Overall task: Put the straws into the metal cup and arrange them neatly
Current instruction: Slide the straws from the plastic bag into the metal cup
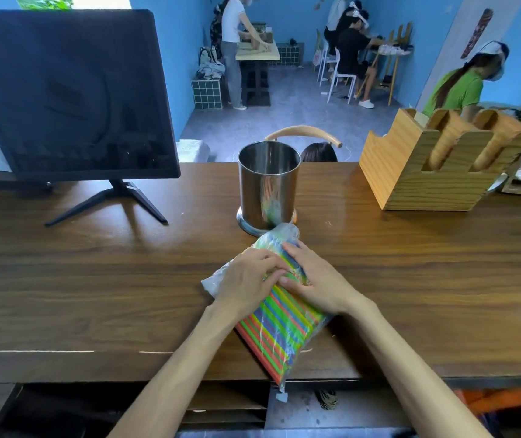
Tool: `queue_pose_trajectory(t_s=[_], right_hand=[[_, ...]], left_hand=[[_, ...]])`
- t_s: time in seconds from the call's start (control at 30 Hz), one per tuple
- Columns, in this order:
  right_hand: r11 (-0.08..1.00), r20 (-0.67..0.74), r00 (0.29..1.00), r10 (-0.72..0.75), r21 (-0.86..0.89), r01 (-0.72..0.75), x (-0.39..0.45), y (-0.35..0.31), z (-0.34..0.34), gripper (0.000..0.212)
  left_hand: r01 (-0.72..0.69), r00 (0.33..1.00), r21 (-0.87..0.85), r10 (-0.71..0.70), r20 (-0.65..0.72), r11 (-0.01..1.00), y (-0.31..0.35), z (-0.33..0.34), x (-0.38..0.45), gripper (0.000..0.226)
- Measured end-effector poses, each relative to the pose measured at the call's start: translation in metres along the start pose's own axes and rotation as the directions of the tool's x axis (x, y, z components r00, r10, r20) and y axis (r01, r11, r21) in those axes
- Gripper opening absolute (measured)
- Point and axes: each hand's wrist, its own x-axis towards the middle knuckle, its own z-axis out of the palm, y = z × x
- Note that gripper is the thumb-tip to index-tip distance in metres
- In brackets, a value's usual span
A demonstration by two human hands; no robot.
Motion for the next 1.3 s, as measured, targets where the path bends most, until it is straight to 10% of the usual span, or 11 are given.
queue_pose_trajectory(t_s=[1.0, 1.3], right_hand=[[0.961, 0.061, 0.997, -0.047, -0.271, 0.062, -0.003, 0.004, 0.005, 0.075], [0.967, 0.088, 0.996, -0.030, -0.251, 0.051, -0.009, -0.002, 0.001, 0.072]], left_hand=[[0.461, 0.768, -0.596, -0.632, -0.104, 0.658, -0.036, -0.026, 0.029, 0.007], [0.482, 0.475, -0.876, -0.844, 0.248, 0.014, -0.066, -0.049, 0.044, 0.017]])
